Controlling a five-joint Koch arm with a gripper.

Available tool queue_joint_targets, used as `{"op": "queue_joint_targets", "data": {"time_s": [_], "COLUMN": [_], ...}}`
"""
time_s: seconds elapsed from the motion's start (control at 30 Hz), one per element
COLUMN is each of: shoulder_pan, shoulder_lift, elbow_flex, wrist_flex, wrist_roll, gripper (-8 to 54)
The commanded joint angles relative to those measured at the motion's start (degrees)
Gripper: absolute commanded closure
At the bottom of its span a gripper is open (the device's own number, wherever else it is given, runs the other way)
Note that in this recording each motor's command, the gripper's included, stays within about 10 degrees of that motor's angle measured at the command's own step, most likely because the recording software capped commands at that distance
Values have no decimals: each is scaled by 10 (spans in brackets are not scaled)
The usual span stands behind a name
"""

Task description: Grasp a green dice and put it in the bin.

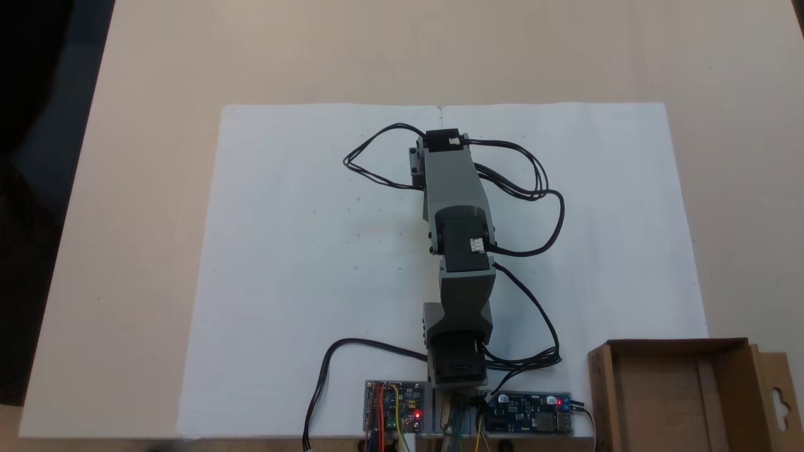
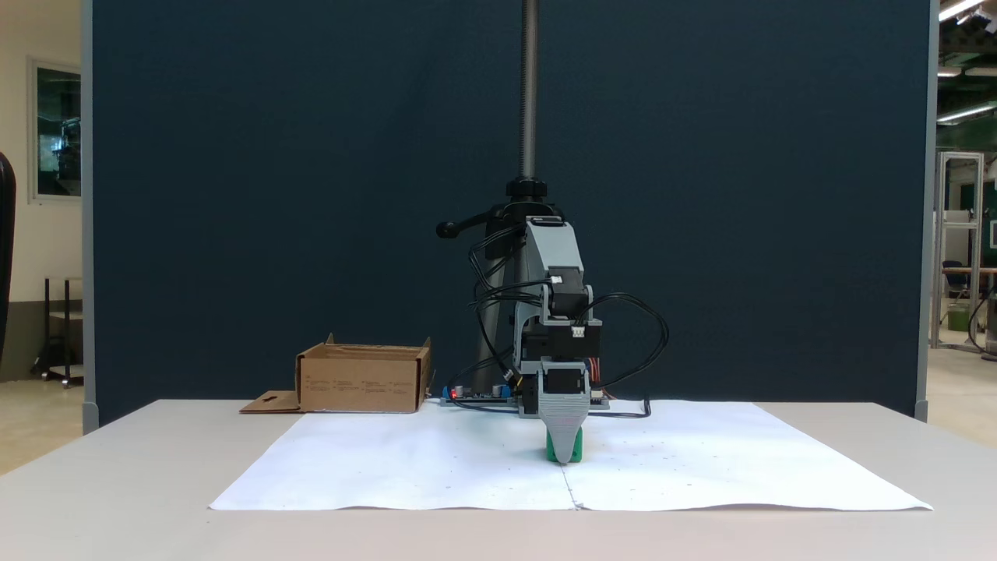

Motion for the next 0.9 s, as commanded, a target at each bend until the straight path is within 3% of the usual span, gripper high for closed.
{"op": "queue_joint_targets", "data": {"time_s": [0.0,0.17,0.43,0.87], "shoulder_pan": [-3,-2,-1,69], "shoulder_lift": [13,13,14,90], "elbow_flex": [-6,-6,-3,-18], "wrist_flex": [-25,-25,-25,-124], "wrist_roll": [-30,-31,-30,-13], "gripper": [149,173,331,331]}}
